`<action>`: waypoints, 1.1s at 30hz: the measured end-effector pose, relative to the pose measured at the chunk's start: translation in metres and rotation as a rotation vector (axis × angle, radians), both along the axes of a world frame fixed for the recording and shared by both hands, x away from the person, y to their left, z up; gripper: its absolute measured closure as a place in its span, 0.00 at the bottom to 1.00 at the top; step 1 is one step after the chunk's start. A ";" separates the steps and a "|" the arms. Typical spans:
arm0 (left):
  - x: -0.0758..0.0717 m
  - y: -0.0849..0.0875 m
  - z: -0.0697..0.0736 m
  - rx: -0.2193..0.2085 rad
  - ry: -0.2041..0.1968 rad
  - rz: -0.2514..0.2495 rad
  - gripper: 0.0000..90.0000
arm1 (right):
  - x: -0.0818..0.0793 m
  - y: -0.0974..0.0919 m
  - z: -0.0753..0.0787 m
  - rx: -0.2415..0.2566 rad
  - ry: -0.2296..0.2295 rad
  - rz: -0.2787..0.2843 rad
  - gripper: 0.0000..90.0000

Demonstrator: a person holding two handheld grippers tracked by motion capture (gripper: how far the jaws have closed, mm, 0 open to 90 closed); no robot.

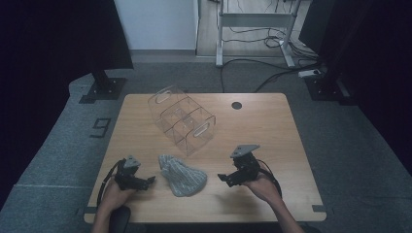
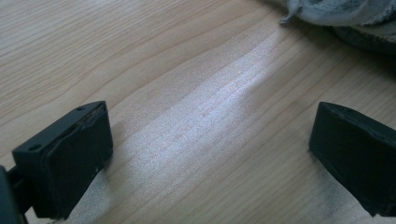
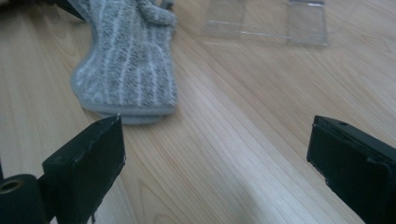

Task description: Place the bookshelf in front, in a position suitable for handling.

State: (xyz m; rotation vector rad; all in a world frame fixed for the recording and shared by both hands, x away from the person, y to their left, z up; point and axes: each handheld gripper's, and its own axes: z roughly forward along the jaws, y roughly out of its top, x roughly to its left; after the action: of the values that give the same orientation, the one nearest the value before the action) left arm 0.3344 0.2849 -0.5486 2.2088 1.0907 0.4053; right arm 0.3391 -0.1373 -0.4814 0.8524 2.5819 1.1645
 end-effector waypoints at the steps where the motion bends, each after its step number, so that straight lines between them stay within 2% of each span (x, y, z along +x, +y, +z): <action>1: 0.000 0.000 0.000 0.000 0.000 0.000 0.00 | 0.000 0.002 0.000 -0.002 0.002 0.007 0.04; 14: 0.000 0.000 0.000 0.000 0.000 0.000 0.00 | 0.009 0.036 -0.002 0.019 0.025 0.076 0.07; 23: 0.000 0.000 0.000 0.000 0.000 0.000 0.00 | 0.012 0.059 -0.005 0.009 0.041 0.113 0.07; 33: 0.000 0.000 0.000 0.001 0.001 -0.002 0.00 | 0.015 0.084 -0.008 0.011 0.032 0.162 0.10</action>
State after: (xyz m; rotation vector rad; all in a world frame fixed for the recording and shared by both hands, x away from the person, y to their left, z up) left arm 0.3347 0.2849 -0.5485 2.2109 1.0887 0.4036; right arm 0.3542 -0.0536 -0.4892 0.6787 2.7162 1.2168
